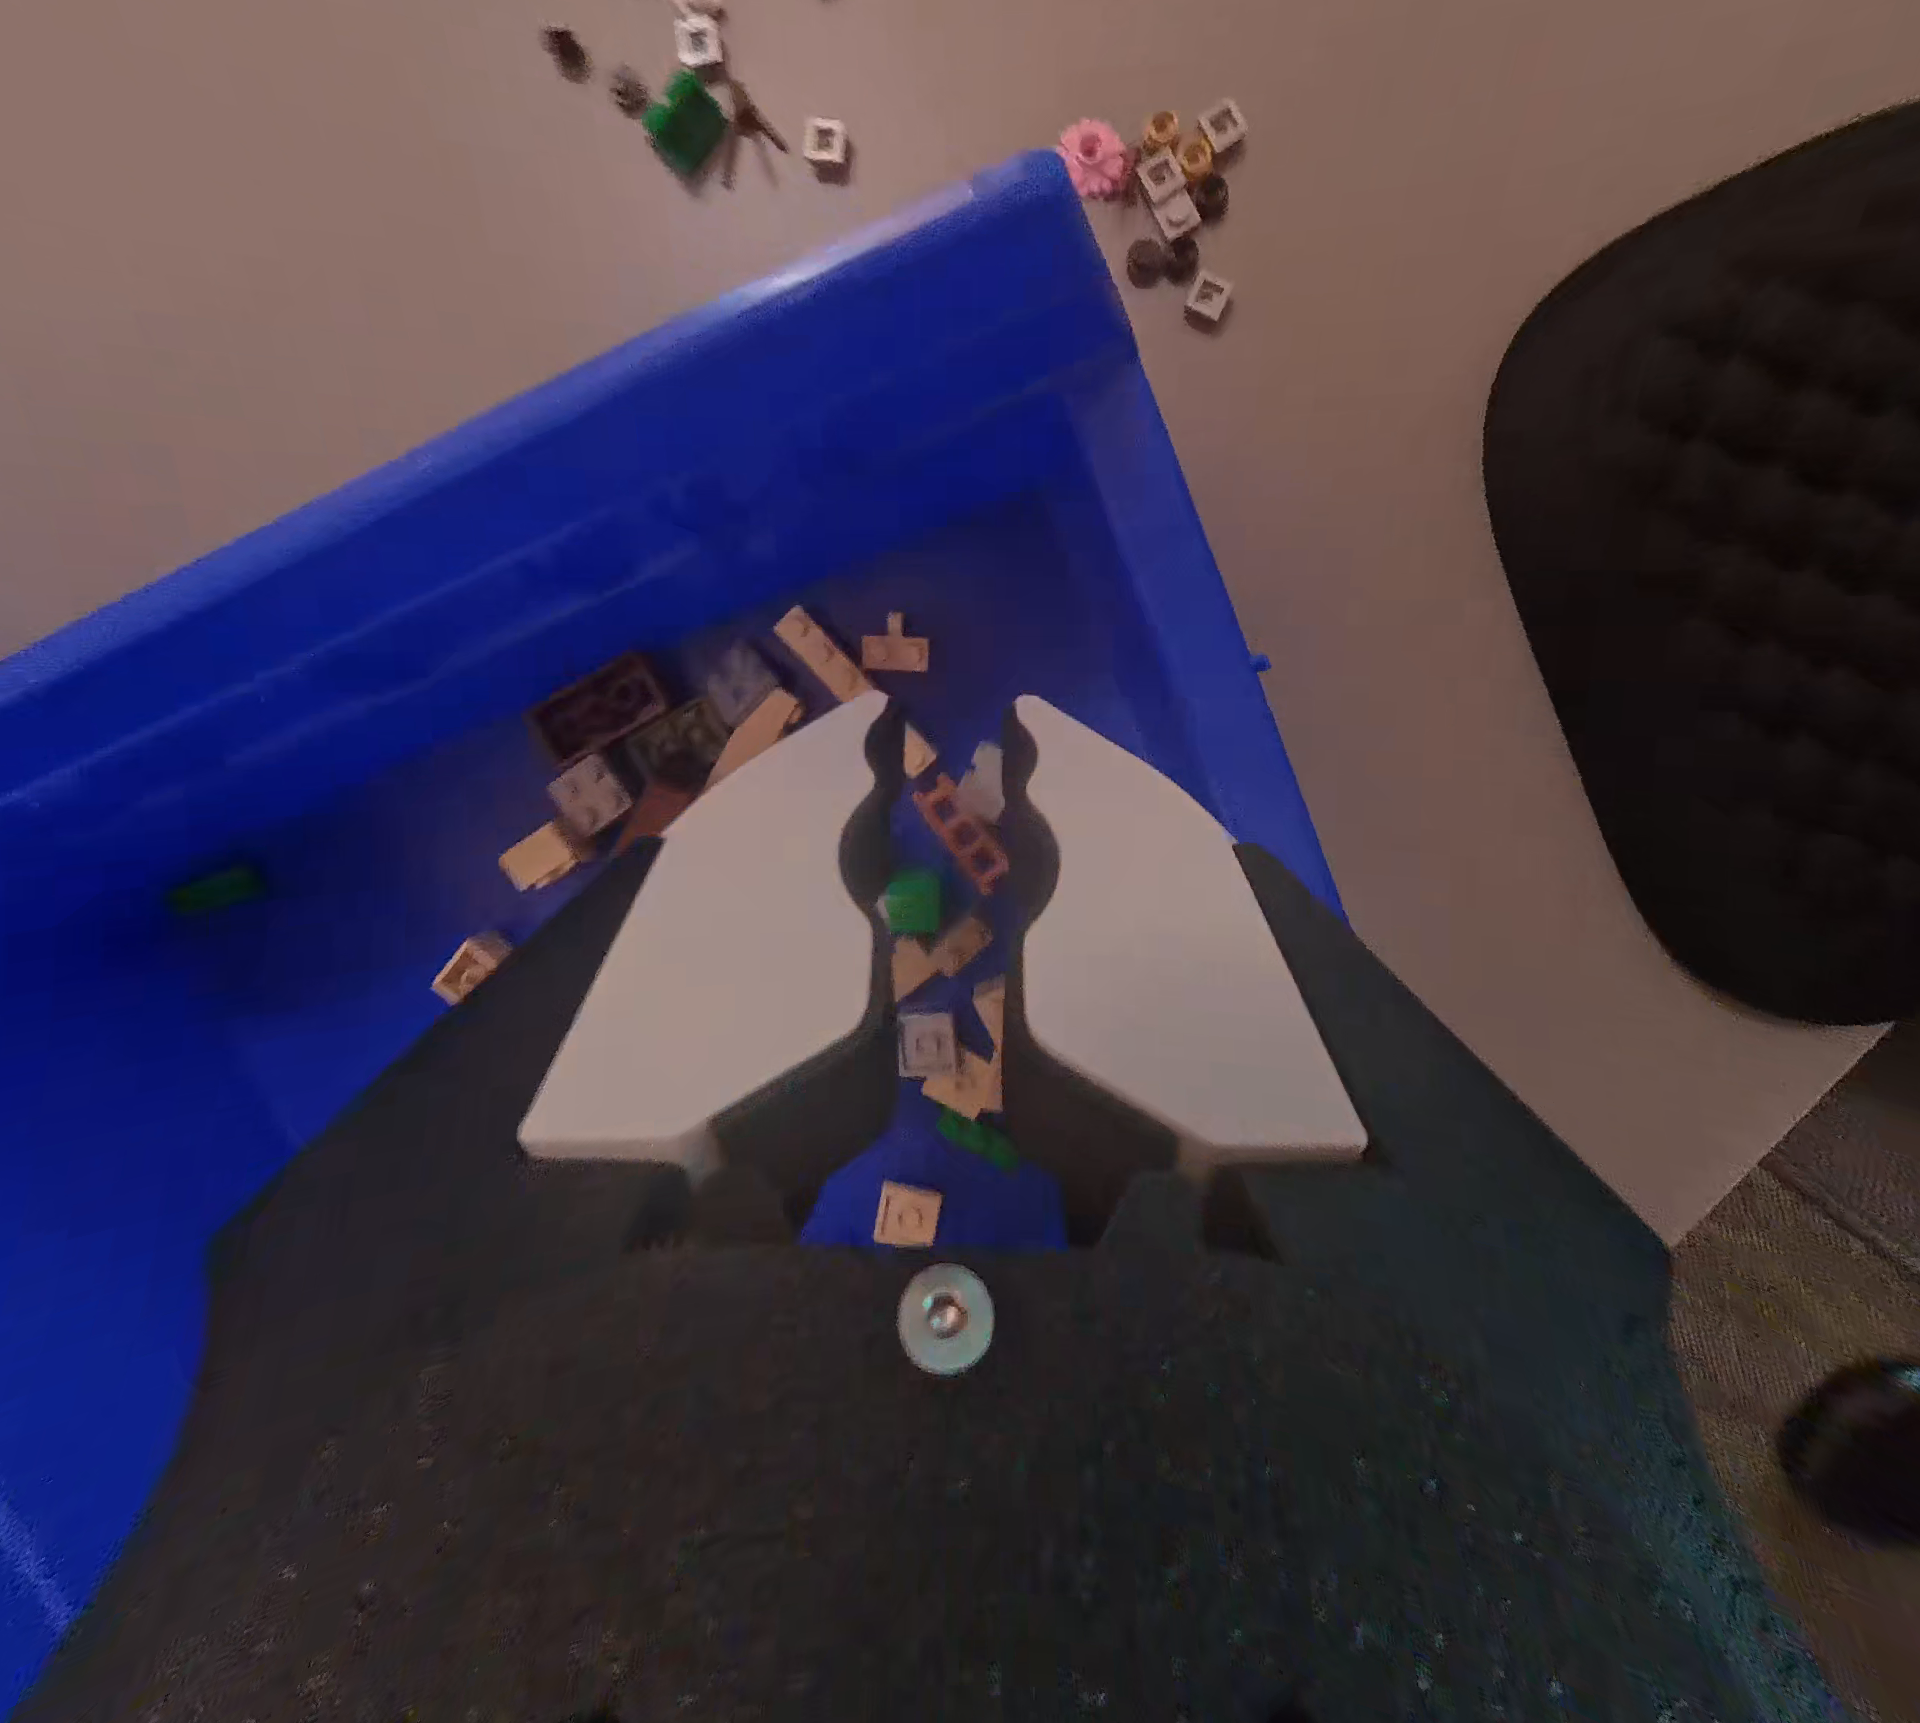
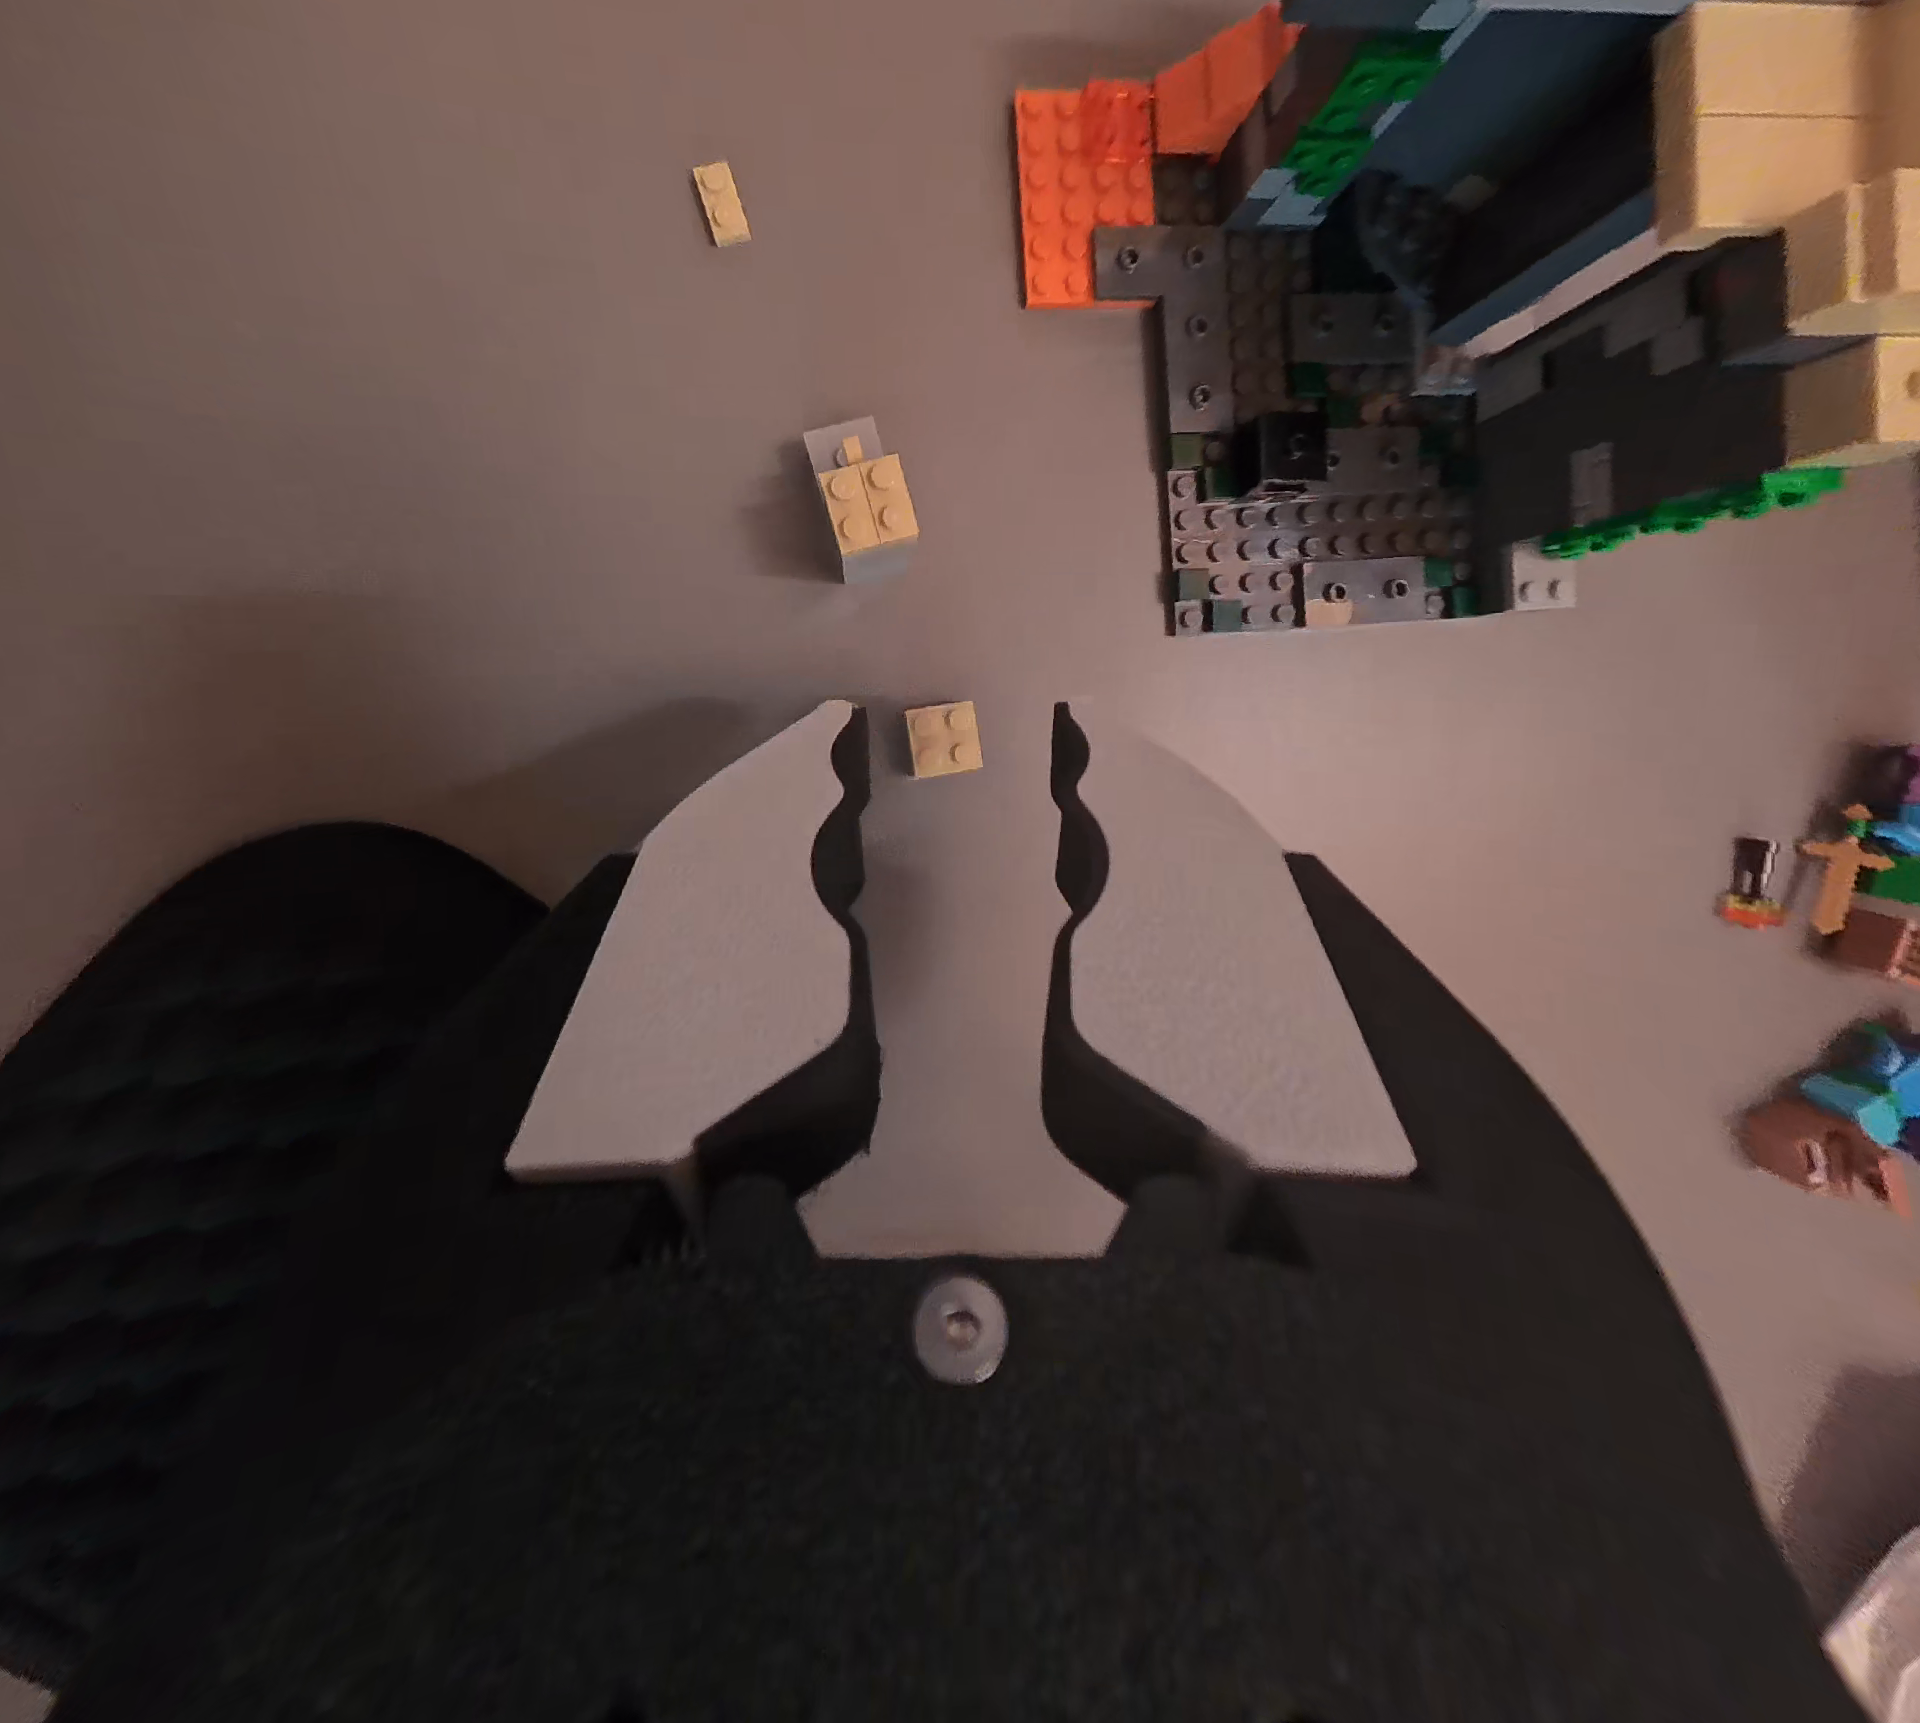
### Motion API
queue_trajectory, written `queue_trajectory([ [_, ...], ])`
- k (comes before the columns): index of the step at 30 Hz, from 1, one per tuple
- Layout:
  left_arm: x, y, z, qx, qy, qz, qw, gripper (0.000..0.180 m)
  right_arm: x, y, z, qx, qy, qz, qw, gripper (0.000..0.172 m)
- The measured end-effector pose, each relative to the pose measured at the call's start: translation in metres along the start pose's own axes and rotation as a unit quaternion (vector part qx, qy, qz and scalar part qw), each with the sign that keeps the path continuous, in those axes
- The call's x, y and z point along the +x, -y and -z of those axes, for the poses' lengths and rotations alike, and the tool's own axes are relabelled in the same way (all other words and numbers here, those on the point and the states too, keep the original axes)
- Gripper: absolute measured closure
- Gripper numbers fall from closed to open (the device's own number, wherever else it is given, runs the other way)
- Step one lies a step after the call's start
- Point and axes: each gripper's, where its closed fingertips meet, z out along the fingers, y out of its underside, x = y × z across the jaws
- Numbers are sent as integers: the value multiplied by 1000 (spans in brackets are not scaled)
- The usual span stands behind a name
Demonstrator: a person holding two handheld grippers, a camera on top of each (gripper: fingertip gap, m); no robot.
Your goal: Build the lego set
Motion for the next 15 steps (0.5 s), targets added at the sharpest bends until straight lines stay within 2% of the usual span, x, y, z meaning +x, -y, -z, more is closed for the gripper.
queue_trajectory([
  [7,-1,-4,-41,-60,-46,-29,997,161,-9,-13,9,15,-8,-37,999,139],
  [15,-11,-13,-51,-92,-43,-33,994,157,-11,-24,9,25,-5,-66,998,141],
])
